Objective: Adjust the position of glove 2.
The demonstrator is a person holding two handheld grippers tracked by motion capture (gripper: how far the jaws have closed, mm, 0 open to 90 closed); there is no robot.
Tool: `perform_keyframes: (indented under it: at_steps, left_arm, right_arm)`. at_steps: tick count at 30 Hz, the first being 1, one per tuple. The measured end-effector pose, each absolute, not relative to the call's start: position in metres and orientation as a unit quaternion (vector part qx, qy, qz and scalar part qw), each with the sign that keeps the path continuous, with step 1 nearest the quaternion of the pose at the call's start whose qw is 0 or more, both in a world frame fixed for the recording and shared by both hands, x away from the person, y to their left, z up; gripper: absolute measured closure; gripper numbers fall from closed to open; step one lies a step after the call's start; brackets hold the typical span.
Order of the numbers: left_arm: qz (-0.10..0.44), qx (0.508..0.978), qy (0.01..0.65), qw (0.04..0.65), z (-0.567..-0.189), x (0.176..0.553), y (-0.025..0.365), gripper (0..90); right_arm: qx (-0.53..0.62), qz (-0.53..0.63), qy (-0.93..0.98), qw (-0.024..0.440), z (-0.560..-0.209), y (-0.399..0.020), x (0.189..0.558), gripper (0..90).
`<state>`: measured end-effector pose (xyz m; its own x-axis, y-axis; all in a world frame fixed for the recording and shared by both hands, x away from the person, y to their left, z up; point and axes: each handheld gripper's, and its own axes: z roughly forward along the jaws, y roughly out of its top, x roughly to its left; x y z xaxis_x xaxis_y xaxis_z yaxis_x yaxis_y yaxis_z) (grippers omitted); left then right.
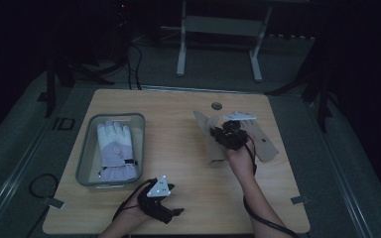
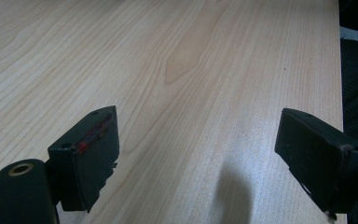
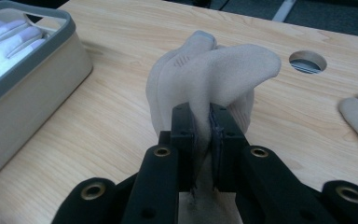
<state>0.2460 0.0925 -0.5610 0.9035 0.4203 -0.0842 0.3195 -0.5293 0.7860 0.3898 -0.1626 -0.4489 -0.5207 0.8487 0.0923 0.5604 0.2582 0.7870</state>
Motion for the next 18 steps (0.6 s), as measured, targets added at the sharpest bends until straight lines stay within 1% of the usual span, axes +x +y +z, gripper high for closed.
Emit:
perform_keyframes:
  at_steps: [1,4,10,11,12,14,16,18]
  left_arm:
    - [0.058,0.873,0.212,0.436,-0.561,0.246,0.092,14.0]
    - [0.058,0.871,0.212,0.438,-0.561,0.246,0.093,14.0]
    - [0.058,0.873,0.21,0.437,-0.561,0.246,0.093,14.0]
    - [0.058,0.873,0.21,0.437,-0.561,0.246,0.093,14.0]
    - [0.058,0.874,0.208,0.436,-0.561,0.246,0.093,14.0]
    - [0.058,0.874,0.208,0.436,-0.561,0.246,0.093,14.0]
    - [0.056,0.874,0.208,0.436,-0.561,0.246,0.093,14.0]
    - [0.058,0.873,0.208,0.437,-0.56,0.246,0.093,14.0]
  right_arm:
    - [0.456,0.404,0.773,0.179,-0.449,-0.163,0.39,81.7]
    - [0.483,0.401,0.759,0.173,-0.459,-0.145,0.388,81.7]
    - [0.509,0.38,0.758,0.146,-0.501,-0.118,0.383,81.6]
    - [0.509,0.38,0.758,0.146,-0.501,-0.118,0.383,81.6]
    - [0.517,0.375,0.757,0.139,-0.513,-0.113,0.383,81.5]
    - [0.52,0.367,0.758,0.141,-0.523,-0.109,0.383,81.3]
    - [0.519,0.359,0.763,0.139,-0.53,-0.107,0.384,79.6]
    - [0.512,0.349,0.773,0.138,-0.537,-0.106,0.385,74.3]
